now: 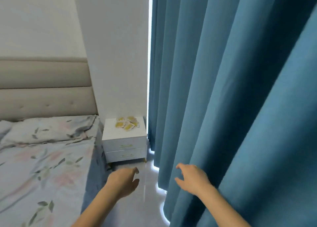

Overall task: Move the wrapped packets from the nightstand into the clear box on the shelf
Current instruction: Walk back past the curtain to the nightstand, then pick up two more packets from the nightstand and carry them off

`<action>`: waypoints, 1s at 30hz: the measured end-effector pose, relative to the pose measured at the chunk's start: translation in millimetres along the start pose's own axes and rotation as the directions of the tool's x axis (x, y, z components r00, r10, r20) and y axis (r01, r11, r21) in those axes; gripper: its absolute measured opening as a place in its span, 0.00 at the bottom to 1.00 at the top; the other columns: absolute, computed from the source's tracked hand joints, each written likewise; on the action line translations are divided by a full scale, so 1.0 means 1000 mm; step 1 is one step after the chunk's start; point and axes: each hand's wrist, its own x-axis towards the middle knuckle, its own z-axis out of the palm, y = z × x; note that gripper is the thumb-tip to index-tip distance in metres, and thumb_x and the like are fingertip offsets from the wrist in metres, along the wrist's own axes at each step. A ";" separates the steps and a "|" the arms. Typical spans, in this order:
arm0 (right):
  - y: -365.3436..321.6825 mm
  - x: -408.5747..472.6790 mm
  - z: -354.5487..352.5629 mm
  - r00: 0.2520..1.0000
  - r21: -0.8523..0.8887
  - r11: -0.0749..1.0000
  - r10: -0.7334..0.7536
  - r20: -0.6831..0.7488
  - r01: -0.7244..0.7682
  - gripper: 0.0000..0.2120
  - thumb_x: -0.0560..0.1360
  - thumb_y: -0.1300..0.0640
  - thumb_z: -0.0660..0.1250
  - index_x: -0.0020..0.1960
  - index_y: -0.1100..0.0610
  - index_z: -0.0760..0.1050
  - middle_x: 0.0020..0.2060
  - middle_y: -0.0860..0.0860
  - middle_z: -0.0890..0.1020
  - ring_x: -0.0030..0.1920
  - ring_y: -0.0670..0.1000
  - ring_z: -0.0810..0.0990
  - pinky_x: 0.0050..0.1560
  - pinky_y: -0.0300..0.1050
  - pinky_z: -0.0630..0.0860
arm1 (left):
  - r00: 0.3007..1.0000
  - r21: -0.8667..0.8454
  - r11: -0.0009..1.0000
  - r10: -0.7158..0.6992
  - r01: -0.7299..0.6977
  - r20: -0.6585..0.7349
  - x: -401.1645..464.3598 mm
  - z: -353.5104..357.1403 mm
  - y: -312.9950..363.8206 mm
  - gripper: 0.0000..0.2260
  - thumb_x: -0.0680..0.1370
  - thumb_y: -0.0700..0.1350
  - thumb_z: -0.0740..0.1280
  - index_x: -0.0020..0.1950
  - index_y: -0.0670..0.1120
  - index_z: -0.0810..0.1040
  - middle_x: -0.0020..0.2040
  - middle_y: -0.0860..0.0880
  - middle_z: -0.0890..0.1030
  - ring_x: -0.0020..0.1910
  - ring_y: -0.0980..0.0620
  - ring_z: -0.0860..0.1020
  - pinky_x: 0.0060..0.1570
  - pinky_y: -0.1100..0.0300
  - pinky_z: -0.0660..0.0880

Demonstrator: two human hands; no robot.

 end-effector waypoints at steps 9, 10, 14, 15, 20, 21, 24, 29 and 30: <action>-0.087 0.245 0.005 0.960 0.027 0.968 -0.252 0.122 0.251 0.20 0.76 0.48 0.60 0.68 0.47 0.69 0.62 0.48 0.78 0.62 0.52 0.75 0.57 0.43 0.72 | 0.955 -0.071 0.955 -0.281 0.288 0.089 0.134 -0.026 -0.136 0.13 0.79 0.49 0.55 0.57 0.45 0.73 0.57 0.44 0.79 0.57 0.43 0.76 0.53 0.54 0.74; -0.097 0.273 0.006 0.956 0.027 0.965 -0.262 0.128 0.261 0.20 0.76 0.47 0.60 0.67 0.48 0.69 0.61 0.48 0.78 0.62 0.52 0.75 0.56 0.43 0.72 | 0.950 -0.075 0.951 -0.290 0.299 0.113 0.153 -0.030 -0.151 0.12 0.79 0.48 0.55 0.55 0.44 0.73 0.57 0.43 0.78 0.57 0.42 0.76 0.53 0.53 0.74; -0.127 0.381 0.005 0.961 0.050 0.974 -0.226 0.159 0.220 0.20 0.75 0.48 0.60 0.66 0.48 0.70 0.56 0.49 0.80 0.57 0.53 0.78 0.52 0.45 0.74 | 0.940 -0.096 0.940 -0.314 0.328 0.133 0.240 -0.045 -0.211 0.14 0.77 0.49 0.54 0.54 0.45 0.74 0.51 0.41 0.76 0.59 0.43 0.76 0.52 0.53 0.73; -0.132 0.406 0.003 0.961 0.055 0.976 -0.218 0.171 0.211 0.20 0.75 0.49 0.60 0.67 0.48 0.70 0.56 0.50 0.80 0.57 0.53 0.78 0.51 0.45 0.74 | 0.941 -0.098 0.940 -0.313 0.326 0.130 0.261 -0.049 -0.223 0.14 0.78 0.49 0.54 0.58 0.47 0.74 0.49 0.43 0.74 0.59 0.44 0.76 0.50 0.55 0.71; -0.142 0.518 -0.007 0.965 0.041 0.981 -0.192 0.180 0.188 0.19 0.77 0.51 0.59 0.68 0.50 0.69 0.58 0.50 0.79 0.58 0.52 0.77 0.50 0.44 0.73 | 0.947 -0.151 0.935 -0.313 0.320 0.071 0.363 -0.069 -0.266 0.13 0.79 0.50 0.56 0.61 0.54 0.75 0.61 0.50 0.78 0.61 0.48 0.76 0.53 0.59 0.72; -0.143 0.537 -0.007 0.964 0.033 0.983 -0.185 0.192 0.182 0.20 0.77 0.49 0.60 0.68 0.49 0.68 0.60 0.50 0.78 0.59 0.52 0.76 0.53 0.45 0.74 | 0.947 -0.158 0.934 -0.312 0.320 0.072 0.382 -0.071 -0.272 0.13 0.79 0.50 0.56 0.61 0.54 0.75 0.61 0.50 0.78 0.60 0.48 0.76 0.54 0.59 0.72; -0.142 0.593 -0.001 0.954 0.023 0.989 -0.149 0.259 0.148 0.22 0.76 0.46 0.61 0.69 0.48 0.67 0.61 0.49 0.78 0.61 0.52 0.76 0.56 0.46 0.75 | 0.947 -0.186 0.929 -0.306 0.319 0.093 0.437 -0.066 -0.288 0.14 0.79 0.50 0.56 0.61 0.55 0.75 0.61 0.50 0.79 0.60 0.49 0.77 0.55 0.59 0.72; -0.137 0.705 0.016 0.933 0.045 0.989 -0.151 0.326 0.144 0.22 0.76 0.45 0.63 0.68 0.49 0.68 0.60 0.50 0.78 0.60 0.52 0.76 0.57 0.46 0.76 | 0.931 -0.254 0.898 -0.328 0.360 0.158 0.533 -0.050 -0.317 0.15 0.78 0.51 0.57 0.64 0.55 0.74 0.61 0.52 0.78 0.62 0.50 0.76 0.57 0.59 0.72; -0.136 0.728 0.020 0.933 0.050 0.988 -0.158 0.322 0.149 0.22 0.76 0.44 0.63 0.68 0.49 0.68 0.60 0.50 0.79 0.60 0.52 0.76 0.57 0.46 0.76 | 0.926 -0.267 0.888 -0.341 0.374 0.164 0.552 -0.048 -0.323 0.15 0.79 0.51 0.58 0.64 0.55 0.74 0.61 0.53 0.78 0.61 0.51 0.75 0.57 0.59 0.73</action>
